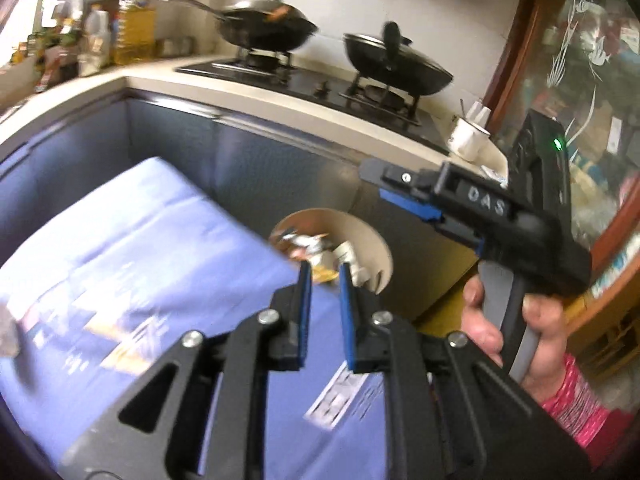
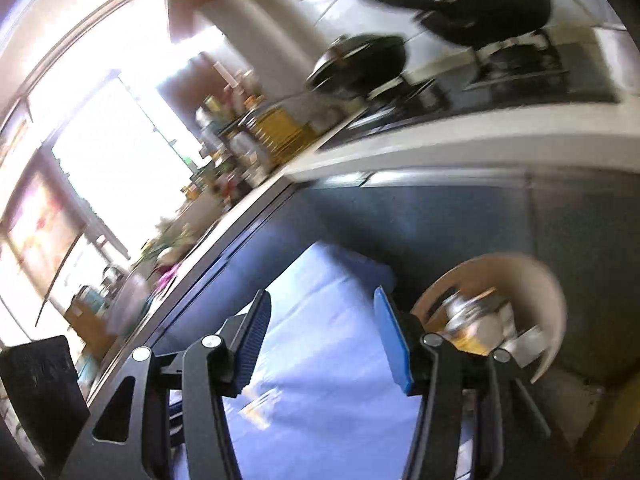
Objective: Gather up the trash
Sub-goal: 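Move both open grippers back to the yogurt cup and brown box, then grasp the white yogurt cup with the right gripper while the left gripper grasps the brown box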
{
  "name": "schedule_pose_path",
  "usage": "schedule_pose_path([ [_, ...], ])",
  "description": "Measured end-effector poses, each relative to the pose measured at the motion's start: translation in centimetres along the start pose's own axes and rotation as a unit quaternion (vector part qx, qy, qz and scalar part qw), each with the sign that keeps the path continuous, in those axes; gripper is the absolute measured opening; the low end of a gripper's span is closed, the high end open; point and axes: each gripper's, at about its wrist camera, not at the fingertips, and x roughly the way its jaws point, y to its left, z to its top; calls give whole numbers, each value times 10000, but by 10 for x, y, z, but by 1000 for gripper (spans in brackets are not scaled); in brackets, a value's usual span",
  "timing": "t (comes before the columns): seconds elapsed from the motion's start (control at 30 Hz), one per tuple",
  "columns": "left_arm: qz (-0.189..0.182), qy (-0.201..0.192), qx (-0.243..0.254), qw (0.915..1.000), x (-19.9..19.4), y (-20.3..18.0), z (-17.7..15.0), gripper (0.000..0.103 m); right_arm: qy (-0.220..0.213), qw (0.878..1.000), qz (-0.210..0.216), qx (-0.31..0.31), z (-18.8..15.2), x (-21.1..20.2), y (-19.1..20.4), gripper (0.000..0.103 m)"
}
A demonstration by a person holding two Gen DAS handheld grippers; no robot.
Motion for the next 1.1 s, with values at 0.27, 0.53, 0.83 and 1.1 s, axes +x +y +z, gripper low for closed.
schedule_pose_path([
  [0.27,1653,-192,-222,9858,-91,89,-105,47,1431,9882,476,-278,-88,78,82,52],
  [0.53,3875,268,-879,9173,-161,211,-206,70,2743,9573,748,-531,-165,150,157,67],
  [0.83,4212,514,-1127,8985,-168,261,-228,79,3137,9413,870,-895,-198,191,216,69],
  [1.1,3886,612,-964,9143,-149,265,-227,84,2805,9458,816,-1422,-186,240,268,76],
])
